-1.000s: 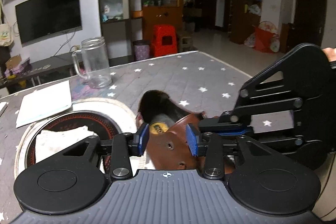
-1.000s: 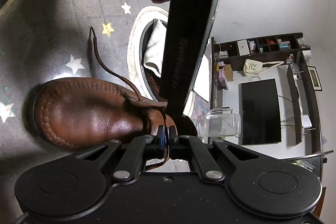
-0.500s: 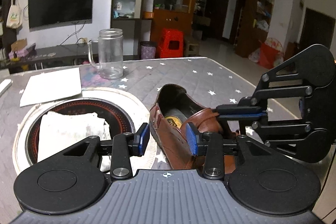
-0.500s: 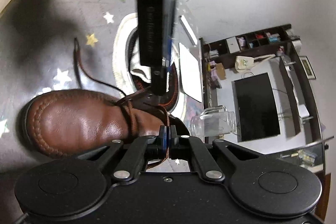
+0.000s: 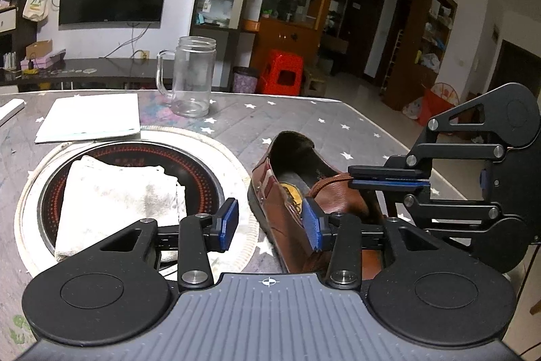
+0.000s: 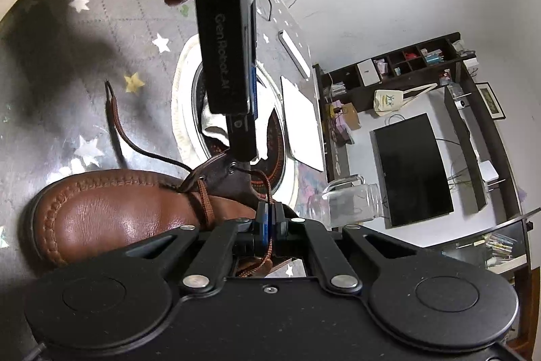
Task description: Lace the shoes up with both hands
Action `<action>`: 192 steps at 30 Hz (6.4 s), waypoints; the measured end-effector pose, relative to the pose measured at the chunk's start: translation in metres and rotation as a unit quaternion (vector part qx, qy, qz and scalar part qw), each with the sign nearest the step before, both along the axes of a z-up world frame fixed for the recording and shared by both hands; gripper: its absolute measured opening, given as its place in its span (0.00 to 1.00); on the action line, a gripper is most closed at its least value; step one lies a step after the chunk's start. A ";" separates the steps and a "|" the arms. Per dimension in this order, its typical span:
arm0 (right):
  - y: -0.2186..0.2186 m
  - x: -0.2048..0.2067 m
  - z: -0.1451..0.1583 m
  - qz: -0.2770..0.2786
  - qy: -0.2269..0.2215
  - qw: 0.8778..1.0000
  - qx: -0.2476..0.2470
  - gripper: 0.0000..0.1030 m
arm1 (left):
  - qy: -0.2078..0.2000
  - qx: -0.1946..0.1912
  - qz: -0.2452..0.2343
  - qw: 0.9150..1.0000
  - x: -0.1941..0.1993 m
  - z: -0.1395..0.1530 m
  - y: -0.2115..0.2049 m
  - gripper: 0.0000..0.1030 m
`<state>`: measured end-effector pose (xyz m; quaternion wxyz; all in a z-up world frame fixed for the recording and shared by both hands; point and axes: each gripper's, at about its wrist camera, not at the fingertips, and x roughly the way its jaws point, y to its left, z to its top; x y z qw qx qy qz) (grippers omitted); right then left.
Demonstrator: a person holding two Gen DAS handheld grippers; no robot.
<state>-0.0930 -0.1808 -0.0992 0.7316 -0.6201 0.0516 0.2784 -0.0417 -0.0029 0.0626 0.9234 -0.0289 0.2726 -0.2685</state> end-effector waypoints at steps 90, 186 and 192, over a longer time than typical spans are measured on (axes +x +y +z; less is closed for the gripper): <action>-0.031 -0.059 -0.012 -0.108 0.066 0.973 0.192 0.38 | -0.073 0.272 -0.129 0.951 -0.065 -0.018 -0.041 0.34; -0.078 -0.054 0.116 -0.073 0.034 0.892 0.445 0.02 | -0.279 0.124 -0.067 0.950 -0.047 0.042 -0.087 0.03; -0.084 -0.039 0.105 -0.098 0.064 0.877 0.467 0.02 | -0.276 0.124 -0.067 0.951 -0.057 0.038 -0.078 0.03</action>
